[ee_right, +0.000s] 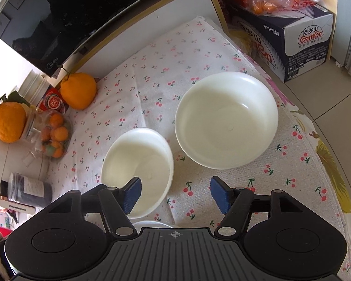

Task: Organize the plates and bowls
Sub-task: 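Move both open tools to a second white bowl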

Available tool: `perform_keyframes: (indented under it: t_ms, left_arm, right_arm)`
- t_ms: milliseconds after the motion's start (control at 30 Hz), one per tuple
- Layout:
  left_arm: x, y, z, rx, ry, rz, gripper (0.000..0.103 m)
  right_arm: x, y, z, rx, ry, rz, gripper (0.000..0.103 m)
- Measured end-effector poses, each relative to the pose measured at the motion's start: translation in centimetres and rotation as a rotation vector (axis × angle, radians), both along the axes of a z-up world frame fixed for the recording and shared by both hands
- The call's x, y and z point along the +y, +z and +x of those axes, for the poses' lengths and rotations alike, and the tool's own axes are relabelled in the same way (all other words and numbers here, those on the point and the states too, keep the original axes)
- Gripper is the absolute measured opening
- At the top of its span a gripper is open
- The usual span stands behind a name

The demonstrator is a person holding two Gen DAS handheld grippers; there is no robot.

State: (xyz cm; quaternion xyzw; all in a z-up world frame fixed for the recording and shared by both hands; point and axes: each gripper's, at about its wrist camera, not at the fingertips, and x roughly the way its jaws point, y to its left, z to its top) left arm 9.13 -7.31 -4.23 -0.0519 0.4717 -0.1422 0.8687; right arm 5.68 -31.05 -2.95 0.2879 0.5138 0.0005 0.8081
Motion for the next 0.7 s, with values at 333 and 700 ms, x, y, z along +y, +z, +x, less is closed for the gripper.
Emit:
perform_keyframes:
  t_ms: [333,700]
  left_arm:
    - [-0.4,-1.0,0.8,0.017,-0.028,-0.025,0.045]
    - [-0.3,-1.3,1.1,0.015,-0.026,-0.028,0.038]
  right_arm:
    - [1.3,-0.9,1.2,0.004,0.032,-0.009,0.038]
    - [1.5,-1.1,1.4,0.006,0.035,-0.045,0.03]
